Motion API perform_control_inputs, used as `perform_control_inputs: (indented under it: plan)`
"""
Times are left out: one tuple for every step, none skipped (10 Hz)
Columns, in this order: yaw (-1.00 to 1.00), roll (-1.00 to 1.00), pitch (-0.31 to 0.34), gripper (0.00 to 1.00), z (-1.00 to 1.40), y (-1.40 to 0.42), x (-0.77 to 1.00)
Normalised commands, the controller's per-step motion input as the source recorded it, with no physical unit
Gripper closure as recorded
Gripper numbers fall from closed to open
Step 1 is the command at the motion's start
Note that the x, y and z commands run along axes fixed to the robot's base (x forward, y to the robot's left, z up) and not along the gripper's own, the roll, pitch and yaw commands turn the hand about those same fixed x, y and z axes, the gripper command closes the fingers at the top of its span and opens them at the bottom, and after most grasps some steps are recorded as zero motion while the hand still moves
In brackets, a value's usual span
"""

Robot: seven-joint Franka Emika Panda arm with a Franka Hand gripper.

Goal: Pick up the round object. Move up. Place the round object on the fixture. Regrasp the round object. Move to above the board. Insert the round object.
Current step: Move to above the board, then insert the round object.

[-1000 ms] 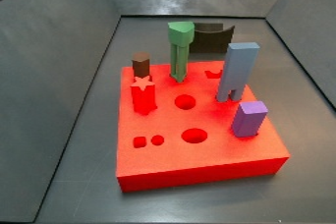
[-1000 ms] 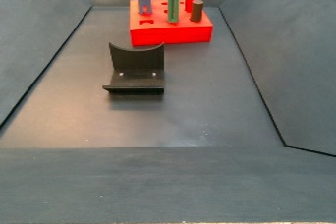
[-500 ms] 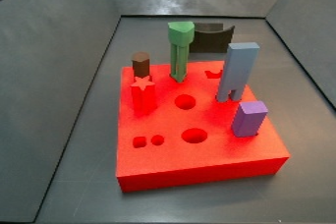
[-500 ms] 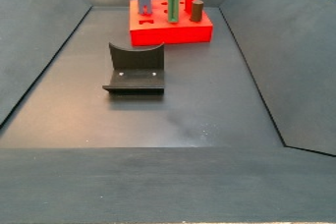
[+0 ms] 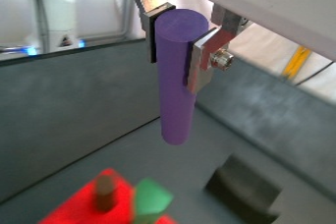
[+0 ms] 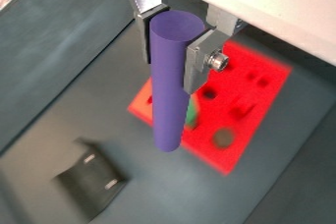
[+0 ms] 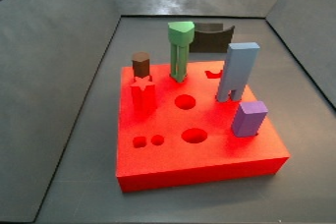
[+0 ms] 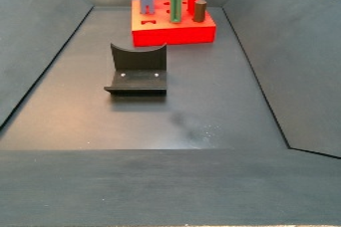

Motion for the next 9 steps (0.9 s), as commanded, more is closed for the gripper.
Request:
perform_control_inputs:
  plan:
    - [-0.03, -1.0, -0.006, 1.0, 0.02, -0.24, -0.16]
    - [-0.03, -1.0, -0.01, 1.0, 0.02, -0.15, -0.12]
    - [-0.03, -0.8, -0.022, 1.0, 0.01, -0.06, -0.08]
    - [-0.01, -0.48, -0.028, 1.0, 0.0, -0.01, -0.06]
    - [-0.01, -0.31, -0.025, 1.0, 0.0, -0.01, -0.04]
    - [-0.01, -0.2, -0.018, 1.0, 0.0, 0.0, -0.02]
    - [0.0, 0.0, 0.0, 1.0, 0.0, -0.02, 0.0]
    - [0.0, 0.0, -0.046, 1.0, 0.0, 0.0, -0.04]
    - [0.08, 0.09, -0.069, 1.0, -0.06, -0.56, -0.1]
